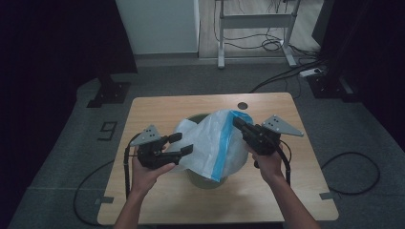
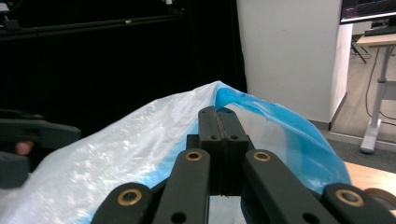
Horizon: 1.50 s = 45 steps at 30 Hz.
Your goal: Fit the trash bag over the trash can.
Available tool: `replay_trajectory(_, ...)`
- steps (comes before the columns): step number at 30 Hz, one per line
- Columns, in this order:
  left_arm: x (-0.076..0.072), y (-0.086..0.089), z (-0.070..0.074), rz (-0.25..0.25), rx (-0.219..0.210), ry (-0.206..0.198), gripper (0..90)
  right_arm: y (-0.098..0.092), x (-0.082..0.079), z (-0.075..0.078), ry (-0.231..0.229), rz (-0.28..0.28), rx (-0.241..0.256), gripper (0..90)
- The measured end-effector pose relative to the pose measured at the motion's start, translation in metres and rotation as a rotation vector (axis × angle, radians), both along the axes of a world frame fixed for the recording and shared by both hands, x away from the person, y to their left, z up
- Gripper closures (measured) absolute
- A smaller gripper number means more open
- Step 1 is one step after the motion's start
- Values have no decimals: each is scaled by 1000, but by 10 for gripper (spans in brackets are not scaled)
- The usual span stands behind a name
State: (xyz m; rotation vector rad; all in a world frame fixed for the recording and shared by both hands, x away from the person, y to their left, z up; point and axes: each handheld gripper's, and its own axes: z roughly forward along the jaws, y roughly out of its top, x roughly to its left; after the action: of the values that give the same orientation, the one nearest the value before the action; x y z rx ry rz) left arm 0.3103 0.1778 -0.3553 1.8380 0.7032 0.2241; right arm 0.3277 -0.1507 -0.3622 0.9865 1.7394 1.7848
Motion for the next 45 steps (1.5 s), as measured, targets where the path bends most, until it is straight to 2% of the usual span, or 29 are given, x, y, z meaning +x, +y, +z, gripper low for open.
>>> replay_trajectory(3,4,-4,-3,1,19,5,369,2,0,1,-1,5,5,892)
replay_trajectory(8,2,-9,-5,6,43,-42,689,3,-1,1,-7,11,6,893)
replay_trajectory(10,1,-8,-5,19,27,-58,791,3,-2,1,-7,10,5,892)
replay_trajectory(13,-1,-4,-3,34,-23,-92,896,2,-4,0,-7,4,-1,893)
replay_trajectory(15,-2,0,-2,42,-70,-109,900,0,-4,-1,-6,1,3,892)
replay_trajectory(16,-2,3,-2,48,-114,-113,900,-1,-4,-2,-4,0,7,892)
replay_trajectory(19,-1,12,-3,56,-204,-112,900,-6,-4,-4,7,-7,9,892)
replay_trajectory(22,0,18,-5,48,-265,-105,900,-9,-4,-7,13,-8,19,892)
replay_trajectory(29,-1,23,-7,84,-306,-120,900,-8,-5,-11,9,0,15,892)
replay_trajectory(36,0,31,-5,111,-343,-115,900,-11,-4,-16,28,-10,13,893)
replay_trajectory(40,1,37,-5,133,-376,-115,900,-16,-3,-17,44,-41,-1,892)
replay_trajectory(45,4,43,-4,165,-399,-136,900,-32,4,-16,54,-112,-33,893)
